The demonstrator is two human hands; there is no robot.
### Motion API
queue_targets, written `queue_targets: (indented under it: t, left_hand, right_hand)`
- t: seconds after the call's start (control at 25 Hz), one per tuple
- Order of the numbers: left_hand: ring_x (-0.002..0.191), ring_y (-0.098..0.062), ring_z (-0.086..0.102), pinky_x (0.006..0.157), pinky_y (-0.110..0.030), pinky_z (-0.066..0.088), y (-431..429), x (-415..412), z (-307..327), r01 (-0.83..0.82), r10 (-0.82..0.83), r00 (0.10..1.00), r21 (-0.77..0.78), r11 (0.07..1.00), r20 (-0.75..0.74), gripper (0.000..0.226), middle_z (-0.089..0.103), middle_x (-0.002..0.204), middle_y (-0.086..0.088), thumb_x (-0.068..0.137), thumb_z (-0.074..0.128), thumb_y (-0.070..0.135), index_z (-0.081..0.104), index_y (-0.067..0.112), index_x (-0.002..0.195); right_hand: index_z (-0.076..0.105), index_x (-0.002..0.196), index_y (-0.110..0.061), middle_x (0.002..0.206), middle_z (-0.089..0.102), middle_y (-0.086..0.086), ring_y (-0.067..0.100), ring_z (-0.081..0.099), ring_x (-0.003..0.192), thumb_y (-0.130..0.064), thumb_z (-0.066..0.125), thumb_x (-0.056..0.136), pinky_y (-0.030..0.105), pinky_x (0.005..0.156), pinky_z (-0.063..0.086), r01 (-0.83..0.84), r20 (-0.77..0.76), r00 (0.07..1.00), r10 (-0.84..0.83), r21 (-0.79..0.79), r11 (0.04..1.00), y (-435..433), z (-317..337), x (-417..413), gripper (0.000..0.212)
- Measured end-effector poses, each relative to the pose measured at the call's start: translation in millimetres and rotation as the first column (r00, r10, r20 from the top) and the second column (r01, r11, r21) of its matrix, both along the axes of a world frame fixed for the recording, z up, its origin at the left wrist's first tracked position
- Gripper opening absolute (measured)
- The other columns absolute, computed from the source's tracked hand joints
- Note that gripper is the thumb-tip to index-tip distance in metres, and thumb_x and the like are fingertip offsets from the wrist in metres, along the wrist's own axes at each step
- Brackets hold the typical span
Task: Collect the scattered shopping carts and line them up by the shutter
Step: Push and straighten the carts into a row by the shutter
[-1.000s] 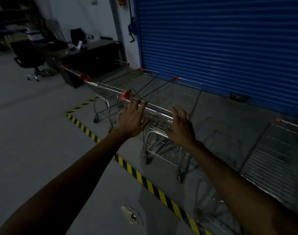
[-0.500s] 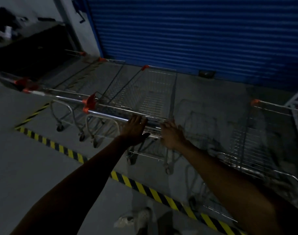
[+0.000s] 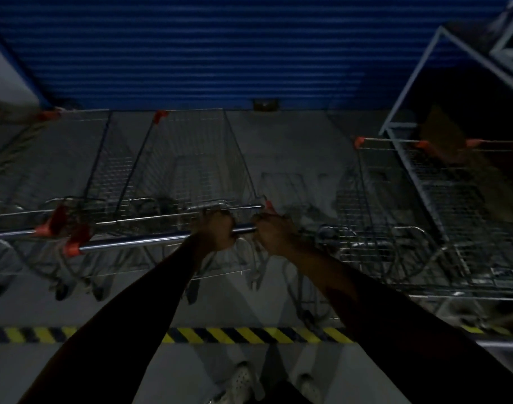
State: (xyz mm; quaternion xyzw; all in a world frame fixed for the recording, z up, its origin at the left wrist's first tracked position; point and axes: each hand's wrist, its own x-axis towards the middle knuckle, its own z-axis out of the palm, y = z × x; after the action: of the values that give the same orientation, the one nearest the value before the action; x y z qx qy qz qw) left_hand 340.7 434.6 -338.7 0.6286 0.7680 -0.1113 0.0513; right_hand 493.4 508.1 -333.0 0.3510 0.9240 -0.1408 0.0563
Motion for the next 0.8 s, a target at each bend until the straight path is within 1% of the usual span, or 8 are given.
queue_targets:
  t: [0.04, 0.12, 0.2, 0.32, 0.44, 0.56, 0.68, 0.8]
  left_hand:
    - [0.112, -0.030, 0.059, 0.097, -0.039, 0.042, 2.8, 4.4, -2.6, 0.034, -0.035, 0.999, 0.030, 0.999, 0.016, 0.042, 0.068, 0.113, -0.009, 0.084, 0.056, 0.048, 0.069, 0.016, 0.107]
    - [0.105, -0.029, 0.063, 0.088, -0.036, 0.048, 6.4, 14.3, -7.1, 0.045, -0.051, 0.995, 0.072, 0.996, 0.081, 0.038, 0.070, 0.105, -0.008, 0.080, 0.057, 0.045, 0.070, 0.016, 0.101]
    - [0.102, -0.030, 0.064, 0.084, -0.038, 0.053, 8.1, 29.6, -6.2, 0.019, -0.030, 0.991, 0.082, 0.996, 0.130, 0.037, 0.069, 0.102, -0.008, 0.077, 0.058, 0.046, 0.069, 0.016, 0.097]
    - [0.104, -0.031, 0.063, 0.083, -0.040, 0.053, 5.2, 52.6, -7.3, 0.039, -0.049, 0.988, 0.073, 0.997, 0.144, 0.037, 0.067, 0.107, -0.007, 0.080, 0.057, 0.046, 0.067, 0.018, 0.101]
    - [0.103, -0.031, 0.064, 0.082, -0.039, 0.053, -3.3, 73.9, -7.3, 0.052, -0.062, 0.984, 0.065, 0.997, 0.168, 0.042, 0.067, 0.109, -0.007, 0.079, 0.052, 0.049, 0.068, 0.019, 0.105]
    - [0.095, -0.031, 0.067, 0.078, -0.038, 0.055, -13.1, 97.7, -8.3, 0.057, -0.064, 0.984, 0.046, 0.997, 0.164, 0.055, 0.071, 0.103, -0.008, 0.074, 0.041, 0.059, 0.069, 0.020, 0.100]
    - [0.099, -0.029, 0.067, 0.080, -0.033, 0.051, -15.4, 132.5, -8.3, 0.008, -0.009, 0.997, 0.017, 1.000, 0.077, 0.055, 0.071, 0.107, -0.008, 0.080, 0.051, 0.066, 0.068, 0.020, 0.105]
    - [0.106, -0.032, 0.063, 0.085, -0.038, 0.049, -18.5, 164.8, -9.2, -0.080, 0.079, 0.996, -0.027, 0.996, -0.041, 0.063, 0.068, 0.115, -0.010, 0.083, 0.046, 0.070, 0.066, 0.017, 0.110]
  right_hand:
    - [0.051, 0.135, -0.009, 0.145, 0.041, 0.017, 0.035, 0.041, 0.132, -0.018, 0.046, 0.099, 0.050, 0.108, 0.035, 0.007, 0.001, 1.000, -0.007, 0.012, 1.000, 2.4, 1.0, 5.1, 0.037]
    - [0.053, 0.130, -0.011, 0.138, 0.048, 0.016, 0.034, 0.044, 0.130, -0.018, 0.048, 0.096, 0.052, 0.105, 0.038, 0.013, 0.028, 1.000, -0.014, 0.010, 1.000, 7.9, 0.4, 18.4, 0.036]
    - [0.053, 0.129, -0.013, 0.133, 0.053, 0.013, 0.032, 0.033, 0.140, -0.019, 0.050, 0.091, 0.052, 0.106, 0.038, -0.009, 0.059, 0.998, 0.010, -0.009, 1.000, 12.0, -2.6, 36.2, 0.038]
    - [0.050, 0.131, -0.014, 0.139, 0.051, 0.009, 0.026, 0.016, 0.149, -0.019, 0.051, 0.091, 0.048, 0.105, 0.040, -0.038, 0.063, 0.997, 0.039, -0.017, 0.999, 12.4, -1.3, 62.6, 0.040]
    - [0.050, 0.129, -0.015, 0.136, 0.053, 0.011, 0.029, 0.024, 0.146, -0.017, 0.048, 0.093, 0.046, 0.104, 0.039, -0.044, 0.053, 0.998, 0.046, -0.032, 0.998, 6.3, -5.1, 91.1, 0.037]
    - [0.050, 0.136, -0.014, 0.139, 0.049, 0.015, 0.031, 0.033, 0.140, -0.016, 0.051, 0.093, 0.041, 0.104, 0.040, -0.071, -0.040, 0.997, 0.068, -0.091, 0.993, -3.6, -11.9, 122.3, 0.043]
    - [0.055, 0.131, -0.007, 0.134, 0.053, 0.021, 0.035, 0.042, 0.131, -0.014, 0.053, 0.095, 0.042, 0.107, 0.039, -0.114, -0.134, 0.986, 0.100, -0.102, 0.988, -11.4, -12.8, 152.3, 0.037]
    - [0.059, 0.126, -0.005, 0.120, 0.062, 0.021, 0.038, 0.048, 0.122, -0.008, 0.058, 0.089, 0.048, 0.106, 0.039, -0.125, -0.201, 0.975, 0.099, -0.124, 0.984, -19.5, -21.2, 174.5, 0.038]
